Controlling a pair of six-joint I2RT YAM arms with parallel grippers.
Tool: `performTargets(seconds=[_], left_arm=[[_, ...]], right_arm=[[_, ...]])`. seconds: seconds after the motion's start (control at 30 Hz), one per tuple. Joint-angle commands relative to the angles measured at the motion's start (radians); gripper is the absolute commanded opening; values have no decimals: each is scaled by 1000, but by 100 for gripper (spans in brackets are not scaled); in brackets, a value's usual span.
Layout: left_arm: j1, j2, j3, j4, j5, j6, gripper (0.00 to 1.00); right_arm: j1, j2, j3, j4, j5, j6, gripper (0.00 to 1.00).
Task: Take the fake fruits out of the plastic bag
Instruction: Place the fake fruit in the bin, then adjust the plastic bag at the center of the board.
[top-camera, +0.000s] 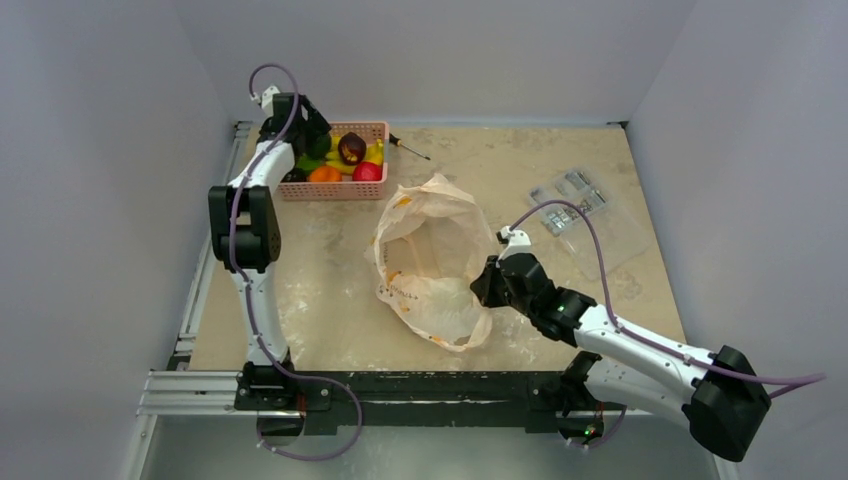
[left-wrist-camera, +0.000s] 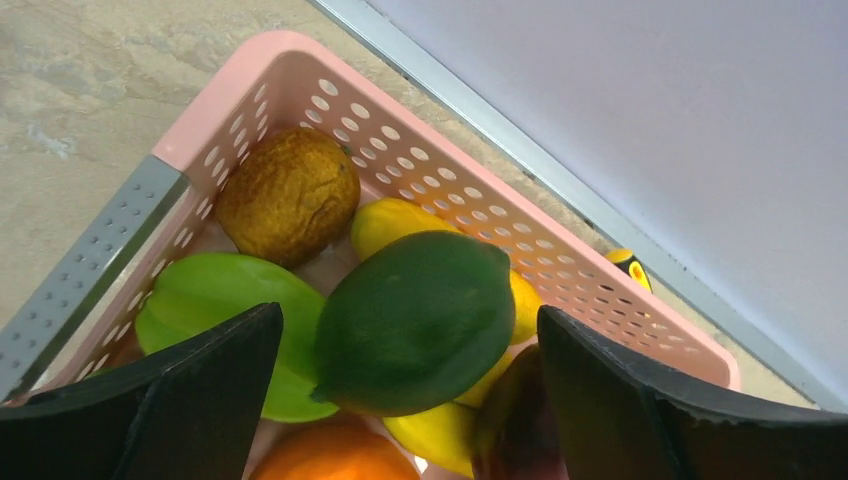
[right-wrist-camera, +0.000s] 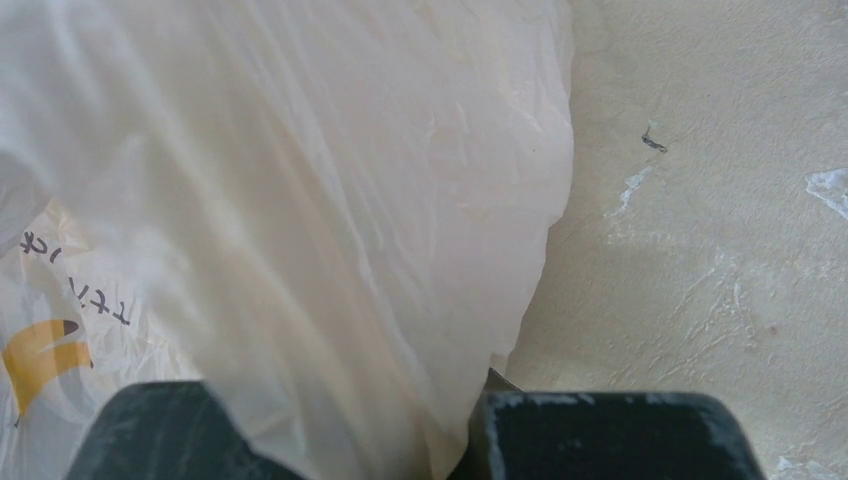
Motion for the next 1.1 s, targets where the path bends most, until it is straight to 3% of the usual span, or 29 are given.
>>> performTargets(seconds=[0.0,0.17,0.27,0.43,0.53,0.63,0.73,0.83,1.07], left_arm=[[3,-27,112,-201,35,14,100],[31,-163,57,-306,91,-2,100],[31,-303,-78,-311,185,-61,98],[31,-547,-377,-219,506,-169,92],[29,-651,-519,-210,755,-171,89],[25,-785,-696,-187,911,-164,88],[16,-976,-904,-144,972,-164,87],[14,-1185,-1010,-197,1003,-137,87],[14,-1477,-1003,-473,1039,-29,87]], right_arm=[[-4,-15,16,35,-27,-16,0],[-5,-11,43,12,-38,-19,0],[-4,-3,70,-17,-37,-24,0],[-6,-32,98,-52,-20,-29,0],[-11,-25,136,-80,-19,-36,0],[-13,9,183,-101,-31,-54,0],[-18,54,245,-127,-34,-76,0],[-24,105,336,-157,-37,-117,0],[-26,196,659,-339,-137,-173,0]])
